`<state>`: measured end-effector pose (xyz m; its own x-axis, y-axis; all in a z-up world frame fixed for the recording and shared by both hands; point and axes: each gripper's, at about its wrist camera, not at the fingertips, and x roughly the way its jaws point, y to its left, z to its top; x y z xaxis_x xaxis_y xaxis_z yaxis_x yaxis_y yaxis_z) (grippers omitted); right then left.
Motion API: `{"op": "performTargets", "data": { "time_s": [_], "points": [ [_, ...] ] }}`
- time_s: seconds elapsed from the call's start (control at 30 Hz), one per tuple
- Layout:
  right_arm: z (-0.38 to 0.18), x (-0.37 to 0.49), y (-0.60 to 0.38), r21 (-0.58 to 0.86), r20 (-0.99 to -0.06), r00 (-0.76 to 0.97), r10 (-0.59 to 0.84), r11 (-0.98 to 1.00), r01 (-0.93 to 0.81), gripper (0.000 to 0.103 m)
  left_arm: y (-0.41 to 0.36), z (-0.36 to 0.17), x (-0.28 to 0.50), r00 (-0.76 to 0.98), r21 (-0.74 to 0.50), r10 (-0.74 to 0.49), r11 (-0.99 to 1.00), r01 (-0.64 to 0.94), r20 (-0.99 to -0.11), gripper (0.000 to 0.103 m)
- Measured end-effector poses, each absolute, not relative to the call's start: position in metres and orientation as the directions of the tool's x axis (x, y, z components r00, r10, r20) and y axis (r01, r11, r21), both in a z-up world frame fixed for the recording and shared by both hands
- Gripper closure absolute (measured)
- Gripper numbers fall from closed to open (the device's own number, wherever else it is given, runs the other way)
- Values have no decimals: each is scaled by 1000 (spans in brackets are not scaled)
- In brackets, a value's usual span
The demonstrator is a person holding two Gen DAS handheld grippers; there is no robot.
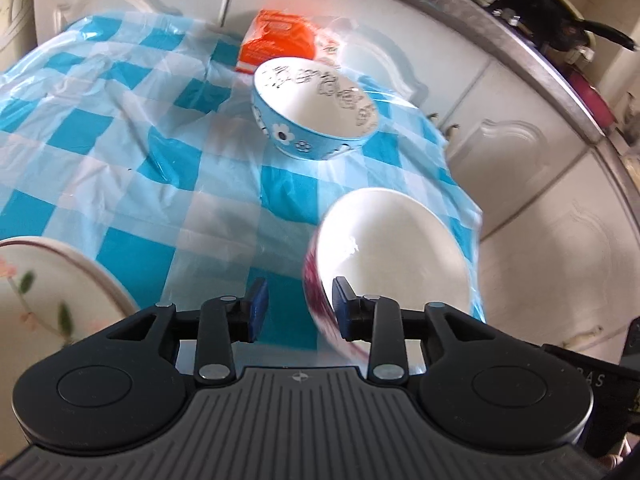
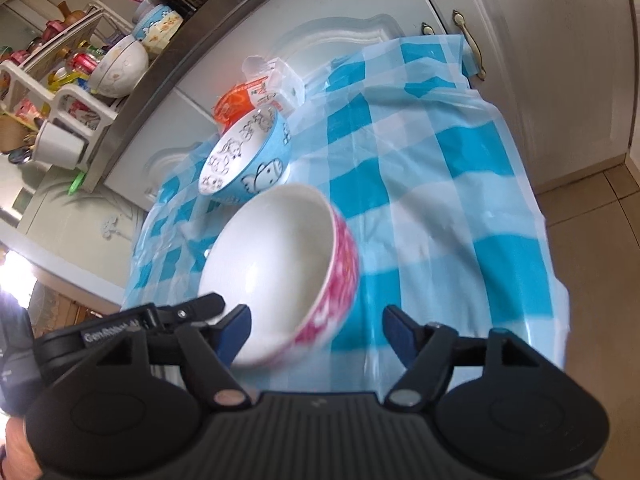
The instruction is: Organize plates and bowls
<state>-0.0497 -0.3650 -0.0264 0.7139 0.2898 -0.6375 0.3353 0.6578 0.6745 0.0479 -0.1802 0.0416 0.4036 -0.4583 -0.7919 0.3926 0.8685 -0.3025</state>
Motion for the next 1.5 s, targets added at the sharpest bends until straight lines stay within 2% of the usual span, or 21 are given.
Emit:
{"op": "performTargets", "data": {
  "time_s": [0.17,0.33,0.4,0.53,0.6,0.67,0.77,1.0,1.5],
  "points": [
    [-21,-72,-346,672,-643,684,345,682,288,28,-167,52,17,380,-289,-463,855,431,-801,62],
    [-30,-78,-320,659,-671,620,407,711,245,29,-157,40,-9,327,-272,-434,857,438,-839,62],
    [-36,-79,-315,655,-681,602,417,714,248,33,-153,31,-15,311,-263,-413,865,427,-856,64],
    [-44,-80,-312,651,-686,591,424,720,239,41,-149,20,-20,315,-262,-405,874,409,-859,70],
    [-44,-78,-311,641,-690,589,422,734,225,48,-148,15,-20,309,-265,-400,878,398,-863,74],
    [-44,-77,-311,641,-690,583,429,736,218,55,-149,11,-20,304,-277,-412,873,401,-859,86],
    [-42,-77,-309,626,-701,575,422,750,212,60,-154,8,-26,297,-282,-423,864,417,-856,96],
    [-42,-80,-309,623,-712,564,418,747,232,70,-151,8,-25,295,-276,-407,875,398,-865,99],
    [-5,-68,-312,635,-664,640,386,744,210,72,-149,63,-4,396,-320,-460,872,371,-795,97]
  ]
}}
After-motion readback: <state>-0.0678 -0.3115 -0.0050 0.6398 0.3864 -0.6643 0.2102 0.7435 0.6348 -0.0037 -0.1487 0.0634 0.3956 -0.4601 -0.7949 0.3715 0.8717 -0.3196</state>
